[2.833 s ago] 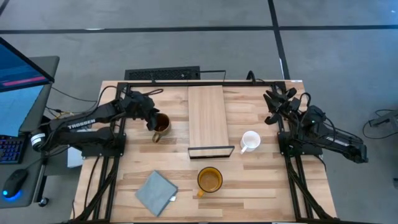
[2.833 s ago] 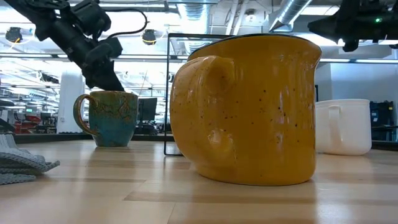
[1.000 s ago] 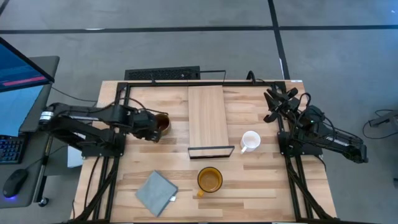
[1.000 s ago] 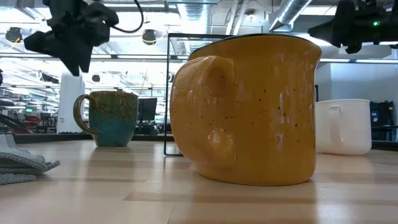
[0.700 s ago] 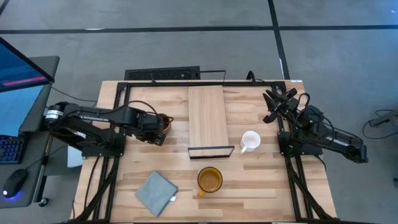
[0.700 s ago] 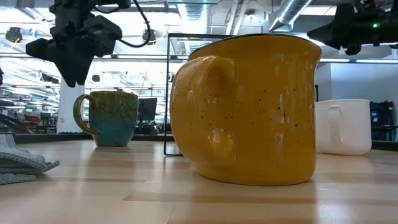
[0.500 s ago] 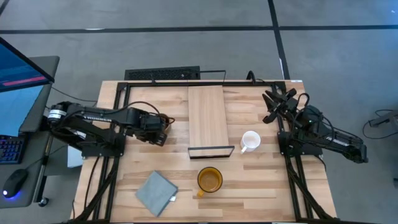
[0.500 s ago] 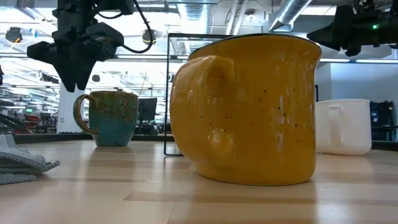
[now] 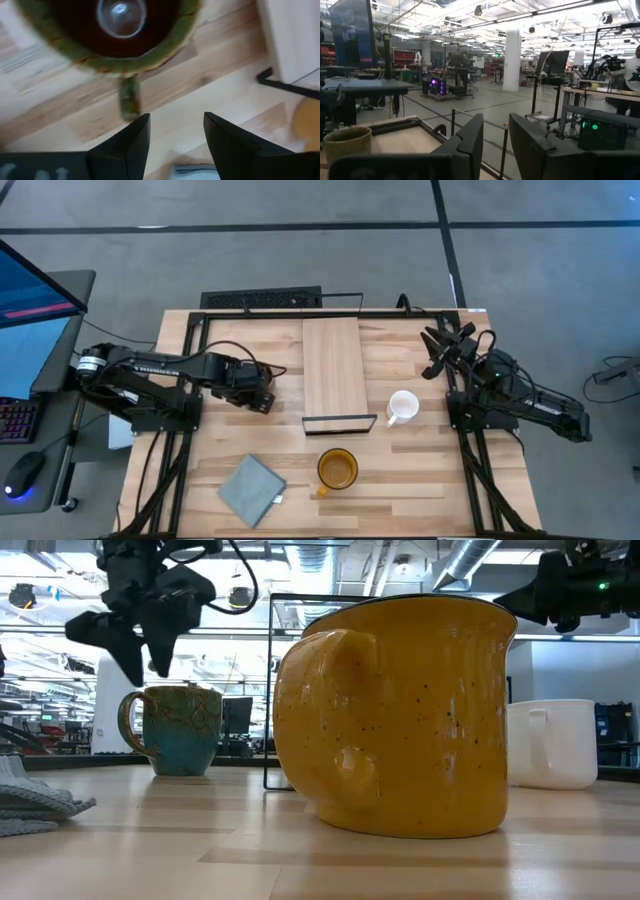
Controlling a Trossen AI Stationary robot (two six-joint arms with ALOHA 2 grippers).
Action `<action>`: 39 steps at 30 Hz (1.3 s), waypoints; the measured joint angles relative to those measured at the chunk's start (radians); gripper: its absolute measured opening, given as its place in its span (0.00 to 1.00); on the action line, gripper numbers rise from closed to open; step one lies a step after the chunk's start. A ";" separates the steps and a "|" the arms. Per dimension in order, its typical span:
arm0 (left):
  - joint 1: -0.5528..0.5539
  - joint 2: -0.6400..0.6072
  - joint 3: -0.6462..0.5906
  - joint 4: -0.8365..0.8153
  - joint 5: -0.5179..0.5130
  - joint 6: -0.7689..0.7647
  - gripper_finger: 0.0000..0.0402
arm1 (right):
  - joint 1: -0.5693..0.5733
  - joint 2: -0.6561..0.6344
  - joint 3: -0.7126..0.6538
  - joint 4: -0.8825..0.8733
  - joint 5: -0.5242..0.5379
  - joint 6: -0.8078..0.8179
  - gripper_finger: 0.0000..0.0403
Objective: Stack small to large cups/mugs on shelf
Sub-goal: Put the mug on the shelf
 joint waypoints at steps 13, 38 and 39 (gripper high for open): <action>0.000 0.000 0.000 0.022 0.002 -0.011 0.44 | 0.000 0.000 0.000 0.000 0.000 0.000 0.29; 0.000 -0.007 -0.001 -0.099 -0.065 -0.057 0.44 | 0.000 0.000 0.000 -0.015 0.000 0.001 0.29; 0.000 -0.006 -0.001 -0.099 -0.076 -0.057 0.44 | 0.000 0.000 0.000 -0.015 0.000 0.001 0.29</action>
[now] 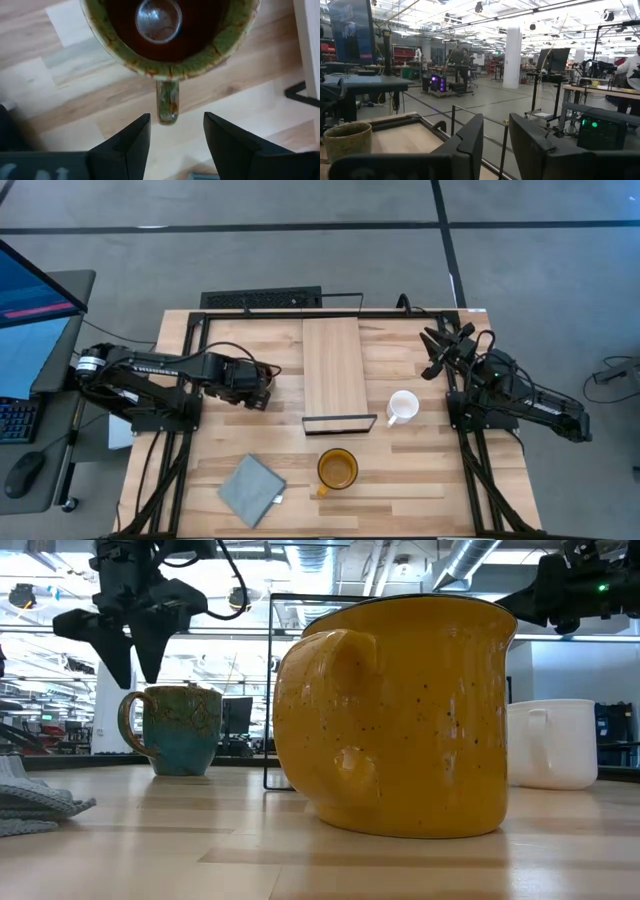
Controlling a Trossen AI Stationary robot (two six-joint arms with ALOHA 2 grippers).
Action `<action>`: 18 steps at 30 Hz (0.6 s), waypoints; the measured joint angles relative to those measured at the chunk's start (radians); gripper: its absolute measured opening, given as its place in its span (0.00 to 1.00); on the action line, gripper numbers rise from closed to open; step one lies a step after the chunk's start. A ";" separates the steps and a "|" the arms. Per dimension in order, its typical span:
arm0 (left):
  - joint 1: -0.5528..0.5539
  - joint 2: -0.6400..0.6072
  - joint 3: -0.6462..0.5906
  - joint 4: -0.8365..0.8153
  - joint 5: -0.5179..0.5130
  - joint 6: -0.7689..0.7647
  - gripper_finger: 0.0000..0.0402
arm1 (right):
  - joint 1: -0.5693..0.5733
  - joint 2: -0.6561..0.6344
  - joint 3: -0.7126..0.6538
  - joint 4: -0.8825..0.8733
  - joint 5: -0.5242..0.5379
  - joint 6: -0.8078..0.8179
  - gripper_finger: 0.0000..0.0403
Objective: Stack small to large cups/mugs on shelf
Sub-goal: Put the mug on the shelf
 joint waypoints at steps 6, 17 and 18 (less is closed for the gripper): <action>0.000 0.011 0.000 0.002 -0.035 0.000 0.44 | 0.000 0.000 0.000 0.000 0.000 0.000 0.29; 0.000 0.120 -0.001 0.016 -0.022 0.056 0.40 | 0.000 0.000 -0.001 -0.014 -0.001 0.000 0.29; 0.000 0.129 -0.001 0.016 -0.025 0.056 0.39 | 0.000 0.000 -0.001 -0.014 -0.001 0.000 0.29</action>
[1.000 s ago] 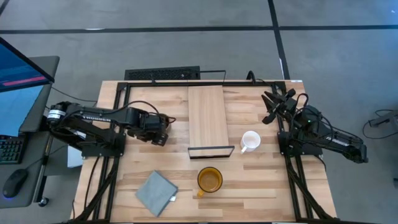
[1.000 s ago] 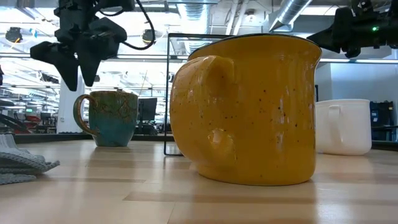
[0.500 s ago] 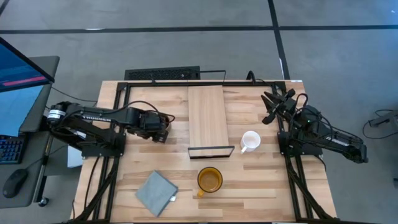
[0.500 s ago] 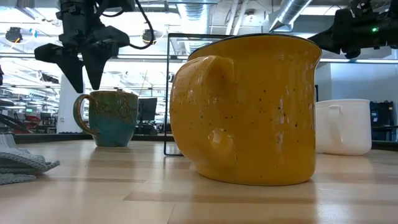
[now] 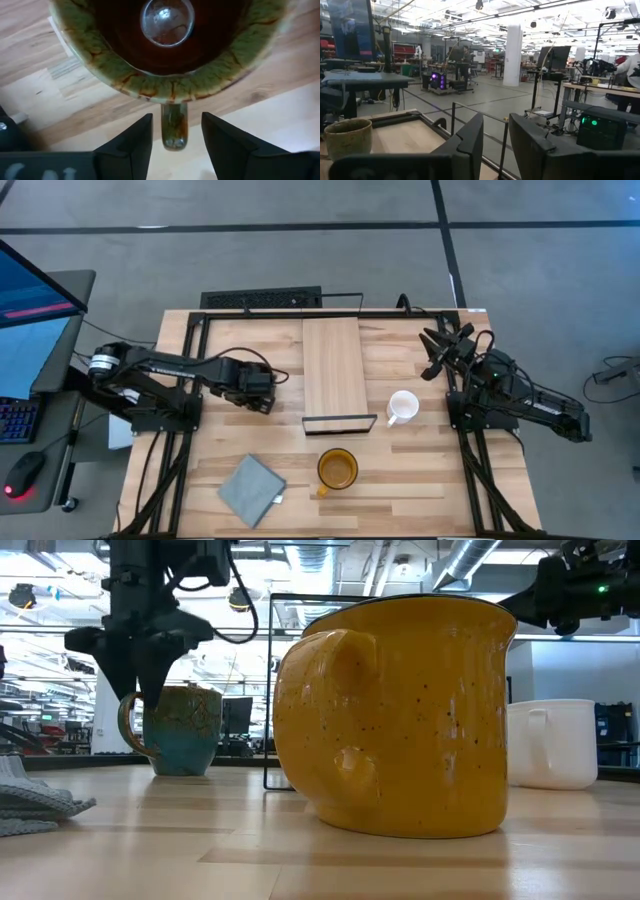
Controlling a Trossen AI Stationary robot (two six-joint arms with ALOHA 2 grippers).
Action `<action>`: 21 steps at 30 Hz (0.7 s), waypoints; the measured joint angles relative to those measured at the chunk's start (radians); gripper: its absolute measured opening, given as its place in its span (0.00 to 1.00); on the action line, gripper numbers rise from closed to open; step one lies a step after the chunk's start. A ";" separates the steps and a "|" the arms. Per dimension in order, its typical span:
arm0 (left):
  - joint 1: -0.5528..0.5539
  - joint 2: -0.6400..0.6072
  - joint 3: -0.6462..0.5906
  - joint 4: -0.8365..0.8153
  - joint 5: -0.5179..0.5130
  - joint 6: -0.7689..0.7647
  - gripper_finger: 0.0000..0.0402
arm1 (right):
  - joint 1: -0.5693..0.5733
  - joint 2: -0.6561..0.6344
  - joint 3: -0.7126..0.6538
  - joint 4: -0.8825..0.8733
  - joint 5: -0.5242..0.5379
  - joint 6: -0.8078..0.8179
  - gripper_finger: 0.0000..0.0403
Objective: Stack small to large cups/mugs on shelf
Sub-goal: Put the mug on the shelf
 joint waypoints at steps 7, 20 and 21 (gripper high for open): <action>0.000 0.031 0.000 0.004 0.000 0.023 0.30 | 0.000 0.000 0.000 0.000 -0.002 0.000 0.29; 0.001 0.030 0.000 0.021 0.000 0.024 0.11 | 0.000 0.000 0.000 -0.004 -0.002 0.000 0.29; 0.001 0.030 0.000 0.021 -0.001 0.024 0.11 | 0.000 0.000 0.000 -0.004 -0.002 0.000 0.29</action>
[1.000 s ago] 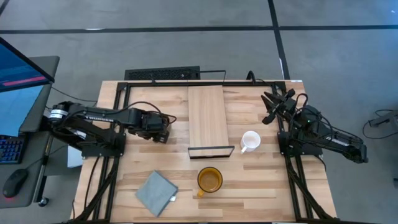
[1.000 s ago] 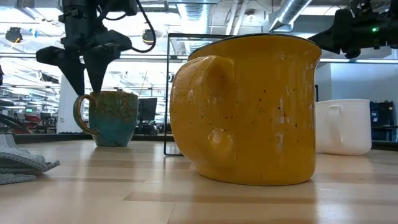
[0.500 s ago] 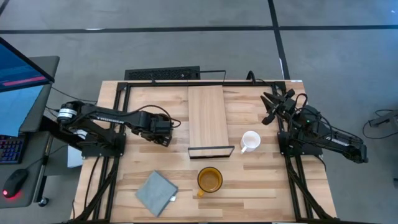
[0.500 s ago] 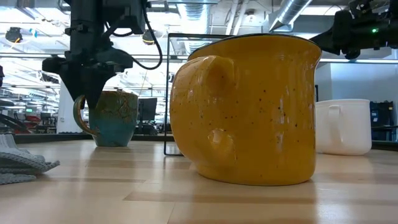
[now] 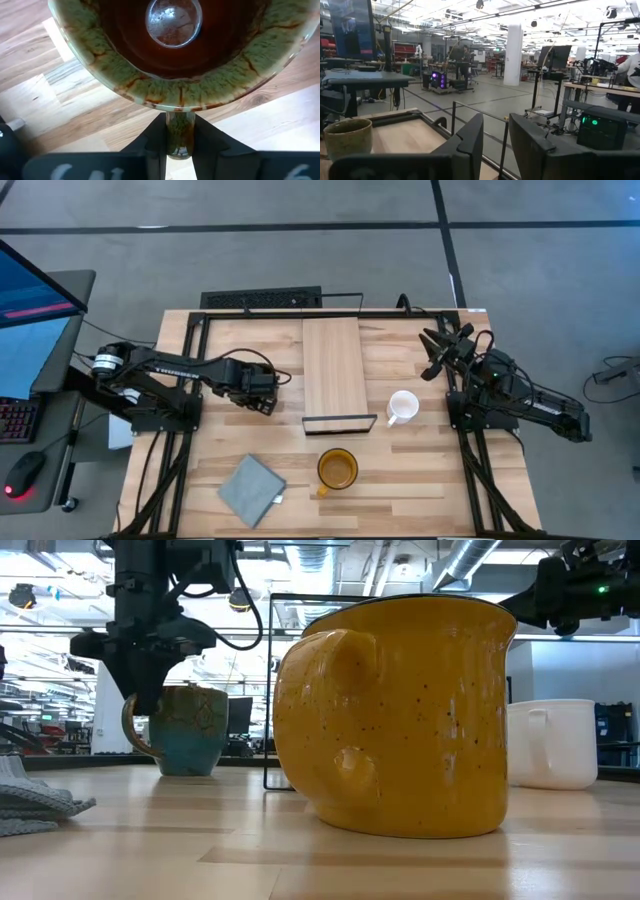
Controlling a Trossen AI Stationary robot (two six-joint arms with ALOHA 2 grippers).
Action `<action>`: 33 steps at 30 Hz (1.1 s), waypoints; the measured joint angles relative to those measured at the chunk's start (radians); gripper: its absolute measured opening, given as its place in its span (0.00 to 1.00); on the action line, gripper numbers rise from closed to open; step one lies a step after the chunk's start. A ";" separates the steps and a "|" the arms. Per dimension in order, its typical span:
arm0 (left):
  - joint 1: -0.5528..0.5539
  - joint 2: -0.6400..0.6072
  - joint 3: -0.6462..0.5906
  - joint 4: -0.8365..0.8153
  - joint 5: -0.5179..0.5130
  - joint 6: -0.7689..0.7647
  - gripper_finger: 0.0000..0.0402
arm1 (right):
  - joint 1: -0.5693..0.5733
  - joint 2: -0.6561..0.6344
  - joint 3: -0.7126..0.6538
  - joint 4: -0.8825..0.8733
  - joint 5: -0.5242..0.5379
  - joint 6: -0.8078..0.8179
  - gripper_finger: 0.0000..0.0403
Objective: Stack small to large cups/mugs on shelf
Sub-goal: Put the mug on the shelf
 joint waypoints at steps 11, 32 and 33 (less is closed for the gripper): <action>0.001 -0.001 0.000 -0.002 0.001 0.003 0.11 | 0.000 0.000 0.000 -0.004 0.000 0.000 0.29; 0.039 -0.001 0.001 0.005 0.046 0.056 0.12 | 0.000 0.000 0.000 -0.004 0.000 0.000 0.29; 0.039 -0.001 0.001 0.005 0.047 0.056 0.12 | 0.000 0.000 0.000 -0.004 0.000 0.000 0.29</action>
